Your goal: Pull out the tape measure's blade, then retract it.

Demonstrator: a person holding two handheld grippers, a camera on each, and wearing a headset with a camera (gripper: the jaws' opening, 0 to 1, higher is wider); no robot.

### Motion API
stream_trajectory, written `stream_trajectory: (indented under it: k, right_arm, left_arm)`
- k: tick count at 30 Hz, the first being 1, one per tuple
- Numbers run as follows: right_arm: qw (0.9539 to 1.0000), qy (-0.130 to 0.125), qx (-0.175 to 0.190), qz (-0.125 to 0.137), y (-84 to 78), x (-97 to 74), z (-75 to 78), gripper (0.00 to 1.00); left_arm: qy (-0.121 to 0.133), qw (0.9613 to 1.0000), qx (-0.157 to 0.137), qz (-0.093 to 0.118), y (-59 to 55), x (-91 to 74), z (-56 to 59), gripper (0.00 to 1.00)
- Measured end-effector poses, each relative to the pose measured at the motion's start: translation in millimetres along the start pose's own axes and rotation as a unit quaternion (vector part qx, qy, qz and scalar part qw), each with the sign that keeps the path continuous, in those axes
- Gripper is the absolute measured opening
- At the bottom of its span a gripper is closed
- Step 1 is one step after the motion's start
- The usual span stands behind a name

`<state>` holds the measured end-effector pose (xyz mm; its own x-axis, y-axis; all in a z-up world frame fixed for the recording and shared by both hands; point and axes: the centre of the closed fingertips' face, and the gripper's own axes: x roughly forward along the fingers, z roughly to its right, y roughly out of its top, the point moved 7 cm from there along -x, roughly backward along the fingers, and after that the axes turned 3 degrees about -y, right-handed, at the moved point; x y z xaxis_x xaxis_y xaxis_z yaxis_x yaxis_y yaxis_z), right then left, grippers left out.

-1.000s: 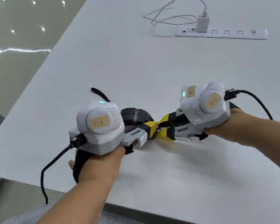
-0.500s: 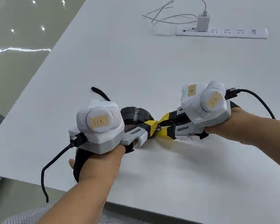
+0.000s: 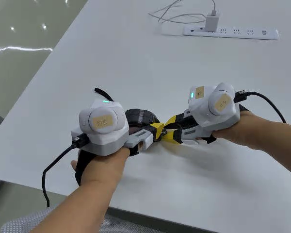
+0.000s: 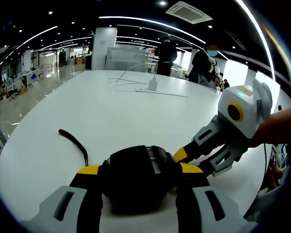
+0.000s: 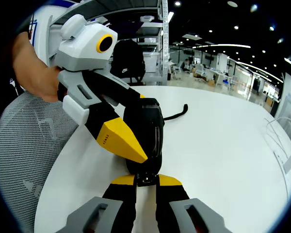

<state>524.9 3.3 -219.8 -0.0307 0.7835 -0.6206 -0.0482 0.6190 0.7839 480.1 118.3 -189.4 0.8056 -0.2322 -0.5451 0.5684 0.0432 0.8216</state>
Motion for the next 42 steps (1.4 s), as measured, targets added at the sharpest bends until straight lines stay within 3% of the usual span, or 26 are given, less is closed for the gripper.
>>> stream_trajectory:
  k: [3, 6, 9, 16, 22, 33, 42]
  right_arm:
    - [1.0000, -0.001, 0.003, -0.001, 0.1, 0.3, 0.2, 0.11]
    - [1.0000, -0.003, 0.003, -0.004, -0.3, 0.3, 0.5, 0.11]
    - [0.9998, -0.010, 0.003, -0.020, -5.6, -1.3, 1.5, 0.12]
    - [0.9988, -0.028, 0.037, -0.014, -13.5, -10.9, 7.0, 0.20]
    - [0.9970, -0.051, 0.057, -0.011, -15.3, -23.3, 4.4, 0.29]
    - [0.9891, -0.100, 0.108, -0.007, -17.2, -46.8, -7.2, 0.48]
    - [0.9769, -0.150, 0.152, 0.016, -15.4, -75.5, -21.4, 0.64]
  left_arm:
    - [0.001, 1.0000, 0.009, -0.001, -0.3, 0.5, 0.5, 0.57]
    - [0.001, 0.9990, 0.045, -0.001, 2.1, 1.2, 1.7, 0.58]
    - [0.001, 0.9990, 0.044, -0.003, 3.0, 2.0, 1.2, 0.59]
    - [-0.012, 0.9997, 0.020, 0.004, 2.0, -0.2, -3.1, 0.69]
    - [-0.025, 0.9995, 0.019, 0.007, 3.3, -3.2, -7.4, 0.74]
    - [-0.049, 0.9977, 0.047, -0.004, 0.3, -9.4, -8.5, 0.79]
    - [-0.072, 0.9952, 0.065, -0.004, 1.1, -16.7, -9.8, 0.83]
